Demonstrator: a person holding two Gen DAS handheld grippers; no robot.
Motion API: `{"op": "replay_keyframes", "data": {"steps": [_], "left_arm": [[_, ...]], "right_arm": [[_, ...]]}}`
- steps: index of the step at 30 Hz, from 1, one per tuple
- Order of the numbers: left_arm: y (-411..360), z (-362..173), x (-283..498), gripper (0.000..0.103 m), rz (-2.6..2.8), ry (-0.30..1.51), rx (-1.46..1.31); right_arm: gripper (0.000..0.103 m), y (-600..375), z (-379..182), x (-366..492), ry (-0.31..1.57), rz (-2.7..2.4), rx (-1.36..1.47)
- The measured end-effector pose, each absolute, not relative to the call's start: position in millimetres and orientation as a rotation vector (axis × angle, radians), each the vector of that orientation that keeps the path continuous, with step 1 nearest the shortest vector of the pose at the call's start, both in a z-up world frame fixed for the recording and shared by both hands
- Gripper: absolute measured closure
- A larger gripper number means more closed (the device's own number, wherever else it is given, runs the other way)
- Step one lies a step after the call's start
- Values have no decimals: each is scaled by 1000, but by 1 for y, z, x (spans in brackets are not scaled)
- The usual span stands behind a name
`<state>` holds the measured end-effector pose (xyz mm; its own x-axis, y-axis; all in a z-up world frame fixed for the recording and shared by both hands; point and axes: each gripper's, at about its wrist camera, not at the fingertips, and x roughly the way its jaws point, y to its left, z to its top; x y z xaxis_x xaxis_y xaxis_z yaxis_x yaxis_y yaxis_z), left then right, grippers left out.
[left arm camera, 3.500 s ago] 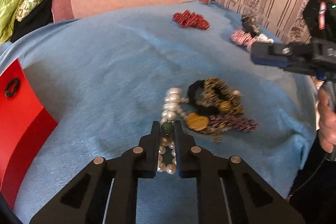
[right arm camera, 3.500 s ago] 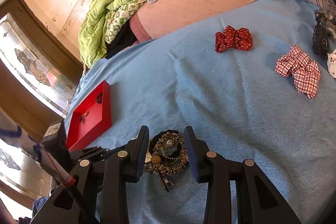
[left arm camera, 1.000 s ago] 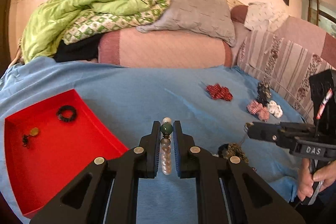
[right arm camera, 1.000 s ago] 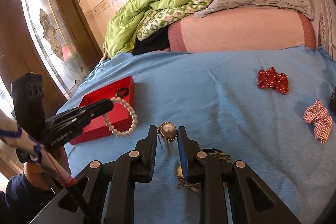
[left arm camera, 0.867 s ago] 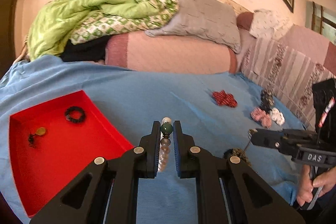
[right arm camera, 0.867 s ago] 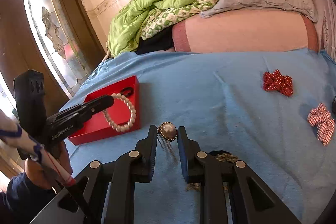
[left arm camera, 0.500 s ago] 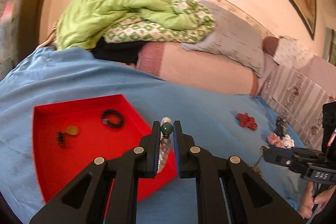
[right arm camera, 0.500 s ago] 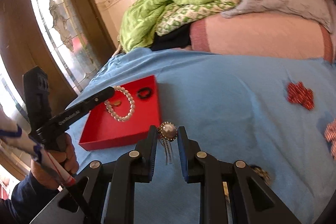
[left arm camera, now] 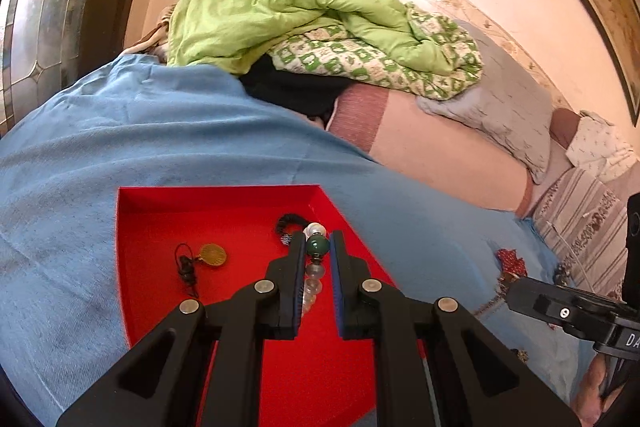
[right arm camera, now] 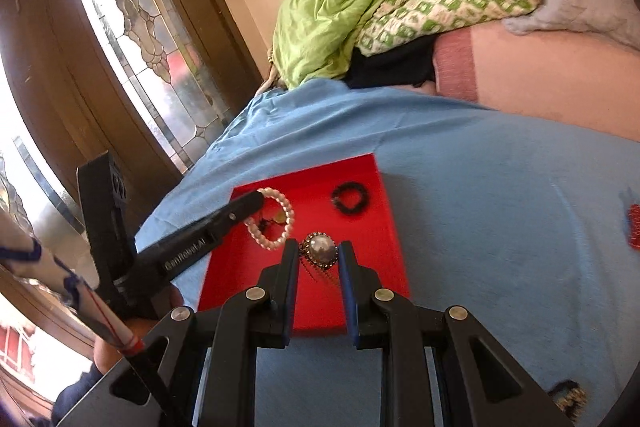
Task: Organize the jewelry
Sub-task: 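Carry the pearl bracelet and pearl brooch over the red tray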
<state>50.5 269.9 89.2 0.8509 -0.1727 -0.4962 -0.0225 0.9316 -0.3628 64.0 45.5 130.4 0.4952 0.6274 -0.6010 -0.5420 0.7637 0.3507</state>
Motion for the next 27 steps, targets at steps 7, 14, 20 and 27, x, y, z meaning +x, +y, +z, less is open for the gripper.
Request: {"op": "replay_keyframes", "data": {"steps": [7,14,20,27], "left_arm": [[275,82,61,92,-55,581,-369],[281,70,70,92,-27,636,-385],[285,66,73,92,-20,663,-401],[293,59,75,92,3,700,-429]], "right_arm": [[82,79,122,94,830,709,120],[82,109,102,127,884,665,72],[82,126,84,144,932,649,59],[82,137,71,157,968,625,54]]}}
